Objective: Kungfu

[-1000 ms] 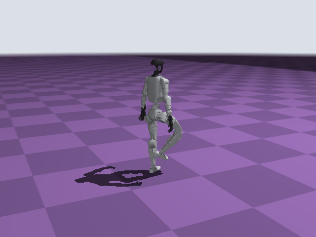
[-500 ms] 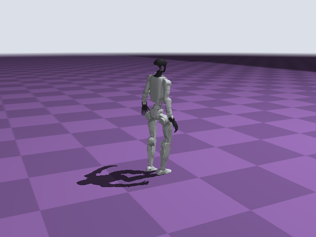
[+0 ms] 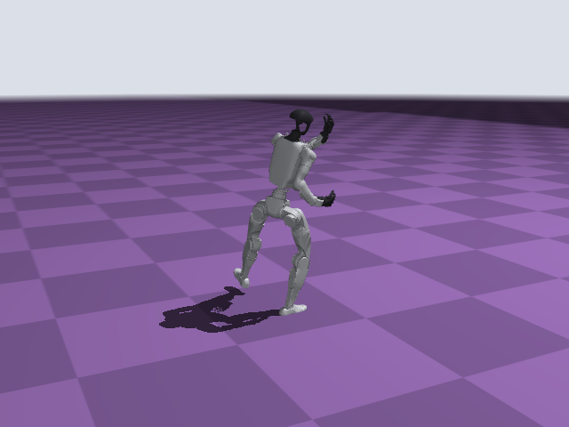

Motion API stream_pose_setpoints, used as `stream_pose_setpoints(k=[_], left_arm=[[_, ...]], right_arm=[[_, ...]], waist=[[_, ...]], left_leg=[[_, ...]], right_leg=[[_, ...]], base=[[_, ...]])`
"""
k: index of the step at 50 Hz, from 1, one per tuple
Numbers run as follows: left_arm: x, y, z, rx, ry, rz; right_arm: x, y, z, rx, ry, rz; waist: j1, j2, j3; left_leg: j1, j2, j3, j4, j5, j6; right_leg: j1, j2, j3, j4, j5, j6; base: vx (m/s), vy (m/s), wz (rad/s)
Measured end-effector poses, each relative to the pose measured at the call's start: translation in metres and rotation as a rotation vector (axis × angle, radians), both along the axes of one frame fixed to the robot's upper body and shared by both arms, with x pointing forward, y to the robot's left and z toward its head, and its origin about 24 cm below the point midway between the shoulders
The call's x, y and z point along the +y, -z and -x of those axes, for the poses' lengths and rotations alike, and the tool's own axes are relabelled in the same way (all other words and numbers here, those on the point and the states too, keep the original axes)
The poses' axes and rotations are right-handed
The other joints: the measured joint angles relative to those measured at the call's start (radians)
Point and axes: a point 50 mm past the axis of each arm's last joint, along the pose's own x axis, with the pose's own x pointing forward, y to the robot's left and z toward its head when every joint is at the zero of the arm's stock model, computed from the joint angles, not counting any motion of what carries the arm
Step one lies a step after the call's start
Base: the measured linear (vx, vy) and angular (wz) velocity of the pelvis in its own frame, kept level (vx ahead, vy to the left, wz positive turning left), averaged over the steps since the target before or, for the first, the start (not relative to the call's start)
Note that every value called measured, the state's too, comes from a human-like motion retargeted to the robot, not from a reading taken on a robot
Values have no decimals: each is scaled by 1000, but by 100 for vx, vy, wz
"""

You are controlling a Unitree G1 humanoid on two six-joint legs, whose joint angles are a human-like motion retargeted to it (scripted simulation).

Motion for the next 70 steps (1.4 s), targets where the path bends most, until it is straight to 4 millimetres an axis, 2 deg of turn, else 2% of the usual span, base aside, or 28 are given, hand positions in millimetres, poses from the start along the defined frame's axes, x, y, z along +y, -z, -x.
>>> stream_pose_setpoints(k=[2,5,10,13,15,18,21,24,26,30,32,33,35,37,38,39,40,42,45,48,51,55,57,62,65,66,67,70], left_arm=[[-25,17,3,62,111,-99],[-39,37,3,143,182,-221],[-17,36,-4,36,-41,-334],[13,31,-13,-64,-306,-371],[40,23,-17,-133,-535,-380],[83,1,-15,-295,-981,-364],[116,-23,-7,-463,-1448,-315],[128,-44,2,-568,-1783,-208],[124,-56,8,-636,-1864,-146],[107,-75,17,-757,-1819,-157],[106,-85,22,-784,-1825,-136],[105,-89,25,-788,-1838,-108],[102,-94,30,-784,-1854,-45],[97,-98,36,-795,-1847,9],[94,-100,39,-813,-1843,18],[93,-101,40,-834,-1854,12],[94,-100,41,-856,-1872,-1],[103,-96,38,-857,-1936,-14],[114,-91,36,-789,-1982,34],[114,-83,34,-752,-1957,46],[113,-76,34,-768,-1970,21],[105,-55,31,-794,-1997,-7],[97,-38,31,-811,-1964,-18],[75,10,27,-836,-1833,-144],[71,40,18,-877,-1856,-250],[75,47,13,-891,-1910,-280],[80,52,8,-907,-1968,-308],[108,54,-8,-930,-2175,-381]], right_arm=[[1,-11,-9,-73,24,-44],[1,-29,-19,-171,19,-65],[-13,-68,-31,-309,-27,33],[-15,-99,-44,-421,-63,98],[-9,-122,-55,-505,-102,123],[16,-160,-76,-643,-195,205],[41,-199,-96,-778,-295,381],[48,-238,-118,-855,-341,655],[45,-259,-134,-860,-321,871],[29,-288,-185,-828,-105,1269],[25,-282,-229,-755,125,1522],[14,-279,-245,-671,271,1678],[-28,-277,-255,-285,642,2003],[-59,-267,-246,170,821,2077],[-61,-262,-245,242,784,1991],[-56,-260,-249,217,711,1877],[-47,-262,-254,135,625,1752],[-16,-263,-265,-67,491,1625],[9,-262,-267,-255,553,1560],[15,-256,-268,-285,504,1575],[21,-252,-269,-267,499,1427],[31,-250,-270,-266,462,1040],[40,-251,-271,-274,410,801],[67,-251,-272,-316,172,175],[93,-225,-272,-223,-78,-172],[104,-215,-270,-186,-185,-256],[114,-205,-266,-164,-289,-336],[134,-168,-243,-160,-513,-510]], waist=[[0,-1,0],[23,-15,-4],[121,-45,-10],[156,-33,-31],[168,-27,-48],[202,-17,-66],[288,-40,-97],[395,-80,-129],[462,-105,-143],[565,-188,-158],[599,-221,-153],[614,-234,-152],[643,-257,-149],[671,-277,-126],[676,-287,-112],[667,-299,-98],[650,-311,-84],[631,-314,-80],[632,-319,-75],[624,-318,-87],[610,-323,-89],[620,-350,-86],[635,-345,-93],[647,-319,-113],[626,-299,-129],[602,-285,-133],[576,-265,-139],[458,-188,-149]], left_leg=[[63,-20,128,-65,65,-23],[87,-25,162,-78,137,-35],[48,-60,44,-65,244,-2],[24,-53,-10,-28,232,-57],[-18,-50,-86,21,208,-77],[-100,-61,-218,107,162,-89],[-157,-109,-314,168,122,-75],[-209,-169,-403,223,92,-58],[-245,-206,-470,253,80,-45],[-316,-284,-578,309,50,-39],[-352,-299,-615,326,51,-45],[-373,-301,-636,333,54,-51],[-407,-310,-670,345,56,-62],[-414,-321,-679,347,53,-72],[-410,-329,-678,344,50,-76],[-397,-347,-670,338,46,-78],[-380,-371,-660,332,40,-79],[-365,-380,-649,324,36,-93],[-368,-370,-634,330,30,-107],[-383,-360,-635,348,12,-109],[-399,-365,-636,375,-21,-106],[-415,-377,-606,422,-73,-96],[-431,-355,-614,445,-82,-92],[-430,-293,-644,462,-112,-86],[-322,-330,-607,401,-149,-81],[-272,-353,-600,362,-146,-74],[-230,-361,-605,327,-141,-76],[-127,-333,-658,247,-118,-131]], right_leg=[[-12,-10,10,25,-8,11],[-18,-29,27,40,-9,29],[2,-52,48,21,10,65],[57,-54,13,-12,19,94],[108,-61,-25,-50,31,117],[202,-64,-94,-128,62,167],[288,-71,-125,-203,97,227],[369,-84,-163,-255,128,278],[421,-75,-195,-285,145,296],[481,-38,-174,-341,156,298],[488,-13,-124,-362,156,298],[485,2,-107,-371,157,298],[479,22,-90,-382,149,298],[490,24,-94,-394,135,298],[501,19,-100,-402,129,298],[518,3,-109,-404,118,298],[537,-19,-119,-405,105,298],[540,-28,-101,-405,78,269],[519,-39,-68,-403,59,257],[513,-37,-73,-414,68,259],[515,-33,-62,-440,84,258],[519,-68,-86,-458,139,290],[508,-46,-94,-469,203,298],[476,13,-105,-453,468,298],[470,-43,-61,-372,671,298],[456,-47,-20,-322,676,298],[433,-26,21,-272,653,298],[324,213,184,-130,426,298]], base=[[17,27,-3],[17,28,-26],[16,35,-10],[24,37,79],[22,25,146],[16,23,170],[21,29,167],[25,25,181],[20,11,194],[16,-8,167],[8,-20,101],[4,-22,80],[2,-19,70],[1,-12,62],[3,-9,65],[8,-4,73],[13,2,54],[9,5,-2],[1,5,-48],[10,6,-22],[14,4,-6],[26,10,-16],[22,4,-42],[30,7,-39],[49,42,-10],[53,38,16],[49,16,18],[49,-8,61]])
